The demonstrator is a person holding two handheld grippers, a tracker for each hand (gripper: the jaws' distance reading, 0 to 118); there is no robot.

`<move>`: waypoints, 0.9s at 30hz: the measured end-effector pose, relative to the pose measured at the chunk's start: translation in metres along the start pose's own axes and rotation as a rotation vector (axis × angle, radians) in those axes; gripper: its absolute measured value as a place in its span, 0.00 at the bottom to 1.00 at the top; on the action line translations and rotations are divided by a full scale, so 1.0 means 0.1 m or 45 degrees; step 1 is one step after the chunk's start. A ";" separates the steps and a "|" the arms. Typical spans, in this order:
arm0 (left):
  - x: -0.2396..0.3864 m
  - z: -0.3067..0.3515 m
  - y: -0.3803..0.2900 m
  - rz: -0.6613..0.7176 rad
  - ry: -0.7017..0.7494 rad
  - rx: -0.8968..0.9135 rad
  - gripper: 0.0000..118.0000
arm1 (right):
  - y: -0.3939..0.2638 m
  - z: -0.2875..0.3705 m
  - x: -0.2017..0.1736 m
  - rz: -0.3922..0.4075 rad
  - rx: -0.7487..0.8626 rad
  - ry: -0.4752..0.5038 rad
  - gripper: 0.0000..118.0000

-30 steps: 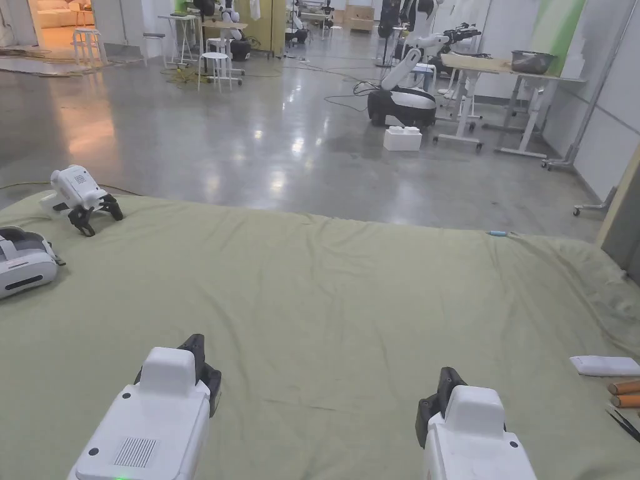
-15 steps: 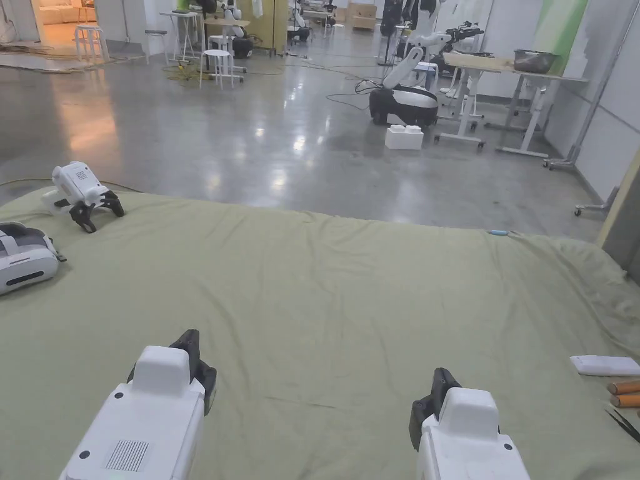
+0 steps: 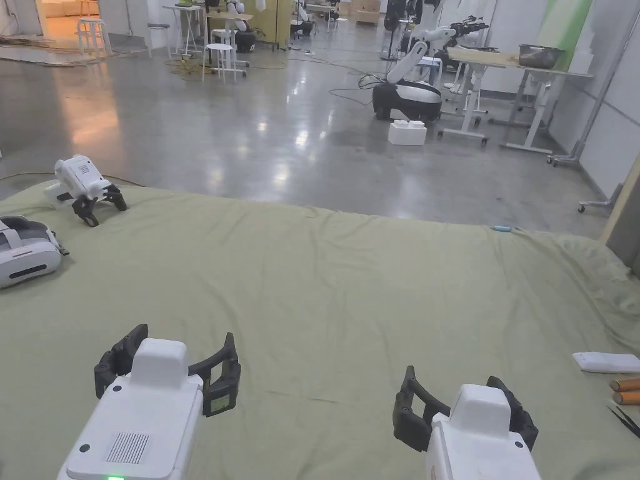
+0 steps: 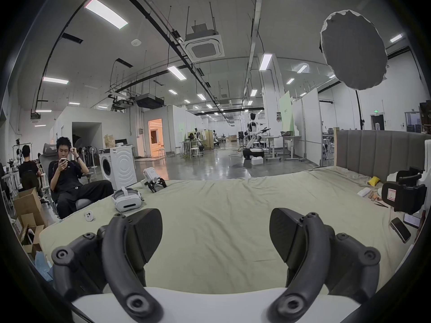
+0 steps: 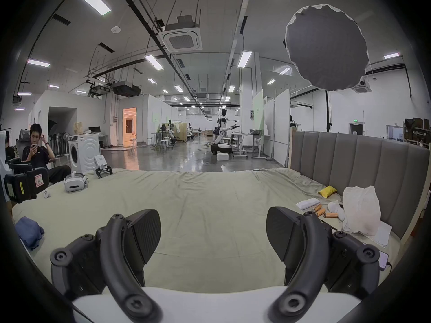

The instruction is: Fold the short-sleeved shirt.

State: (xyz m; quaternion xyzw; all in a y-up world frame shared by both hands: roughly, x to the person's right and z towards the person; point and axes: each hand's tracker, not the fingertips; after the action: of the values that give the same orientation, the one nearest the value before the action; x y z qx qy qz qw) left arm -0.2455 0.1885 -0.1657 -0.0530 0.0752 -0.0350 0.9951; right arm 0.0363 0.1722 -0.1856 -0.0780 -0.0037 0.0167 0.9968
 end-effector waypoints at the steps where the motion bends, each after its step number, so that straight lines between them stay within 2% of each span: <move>1: -0.01 0.00 0.00 0.006 0.002 -0.003 0.82 | 0.00 0.00 0.01 -0.008 0.000 0.001 0.81; 3: -0.03 0.00 0.00 0.023 0.000 -0.013 0.87 | 0.02 0.00 0.02 -0.022 -0.009 0.011 0.82; 11: -0.13 -0.01 -0.02 0.090 -0.013 0.030 0.87 | 0.04 -0.04 0.06 -0.112 -0.018 0.060 0.89; 13: -0.12 0.00 -0.04 0.070 0.004 0.072 0.88 | 0.05 -0.06 0.02 -0.071 -0.027 -0.029 0.89; 15: -0.12 -0.01 -0.04 0.059 0.000 0.088 0.88 | 0.04 -0.08 -0.02 -0.026 -0.010 -0.063 0.89; 19: -0.12 -0.07 -0.02 0.052 0.009 0.010 0.88 | 0.06 -0.14 -0.01 -0.053 -0.033 -0.044 0.89; 25: -0.14 -0.09 -0.01 0.079 -0.014 -0.011 0.90 | 0.14 -0.16 -0.08 -0.041 -0.092 -0.091 0.89; 27: -0.14 -0.10 0.00 0.087 -0.022 -0.024 0.90 | 0.16 -0.17 -0.07 -0.069 -0.115 -0.074 0.89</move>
State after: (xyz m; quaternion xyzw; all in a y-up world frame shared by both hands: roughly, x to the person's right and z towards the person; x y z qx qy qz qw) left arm -0.2603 0.1890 -0.1733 -0.0603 0.0689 0.0004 0.9958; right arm 0.0286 0.1849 -0.2048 -0.1223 -0.0357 -0.0083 0.9918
